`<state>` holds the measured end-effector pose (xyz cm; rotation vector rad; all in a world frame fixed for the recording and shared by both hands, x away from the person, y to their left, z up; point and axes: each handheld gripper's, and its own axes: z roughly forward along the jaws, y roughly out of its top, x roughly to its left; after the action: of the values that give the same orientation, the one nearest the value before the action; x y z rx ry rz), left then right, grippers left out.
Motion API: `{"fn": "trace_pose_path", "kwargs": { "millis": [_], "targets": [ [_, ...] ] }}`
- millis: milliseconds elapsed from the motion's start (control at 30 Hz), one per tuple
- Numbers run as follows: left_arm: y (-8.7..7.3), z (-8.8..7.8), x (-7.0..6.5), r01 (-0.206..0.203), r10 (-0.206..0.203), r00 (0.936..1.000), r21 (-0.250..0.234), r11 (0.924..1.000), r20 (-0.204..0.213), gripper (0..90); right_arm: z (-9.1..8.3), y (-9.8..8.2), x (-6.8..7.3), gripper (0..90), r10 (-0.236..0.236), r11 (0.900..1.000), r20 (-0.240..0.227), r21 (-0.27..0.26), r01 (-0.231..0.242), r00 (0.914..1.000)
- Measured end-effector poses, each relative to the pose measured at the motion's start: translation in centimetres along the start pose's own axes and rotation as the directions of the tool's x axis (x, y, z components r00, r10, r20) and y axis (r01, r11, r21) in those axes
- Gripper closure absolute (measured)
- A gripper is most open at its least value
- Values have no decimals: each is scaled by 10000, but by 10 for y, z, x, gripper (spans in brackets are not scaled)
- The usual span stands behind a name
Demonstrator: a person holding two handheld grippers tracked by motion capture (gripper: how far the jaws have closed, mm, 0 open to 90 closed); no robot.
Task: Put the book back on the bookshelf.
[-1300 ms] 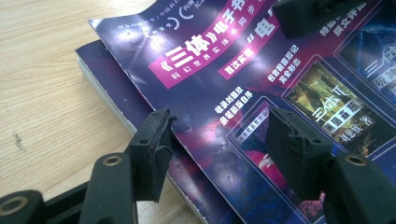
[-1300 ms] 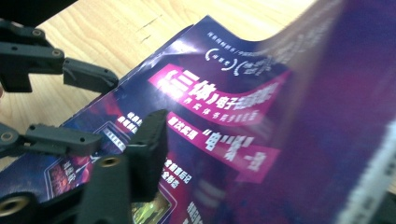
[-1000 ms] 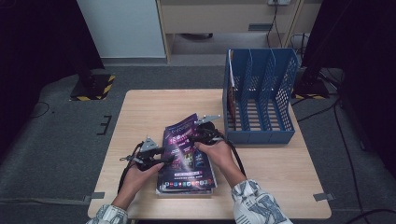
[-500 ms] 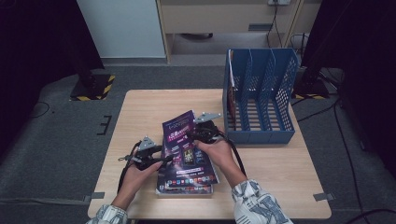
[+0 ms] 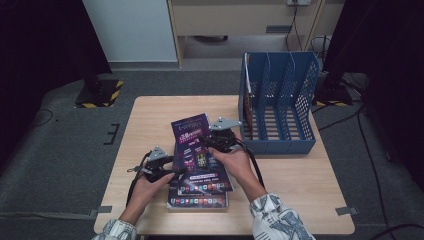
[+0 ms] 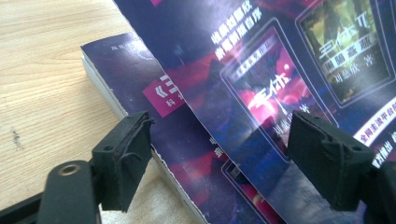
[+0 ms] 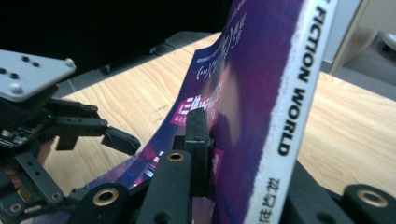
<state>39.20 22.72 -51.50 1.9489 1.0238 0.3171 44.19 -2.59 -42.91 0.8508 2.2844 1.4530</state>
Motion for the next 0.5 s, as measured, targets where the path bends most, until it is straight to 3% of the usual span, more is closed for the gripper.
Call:
{"fn": "trace_pose_path", "kwargs": {
  "millis": [400, 500],
  "targets": [
    [1, 0, 4, 210, -196, 9994, -486, 9986, 298, 197, -7, 7, 5, 806, -183, 9956, -519, -924, 134, 9985],
    [3, 0, 2, -163, 194, 9981, -526, 9985, 588, 221, -9, 9, 6, 808, -223, 9927, -663, -1200, 142, 9976]
  ]
}}
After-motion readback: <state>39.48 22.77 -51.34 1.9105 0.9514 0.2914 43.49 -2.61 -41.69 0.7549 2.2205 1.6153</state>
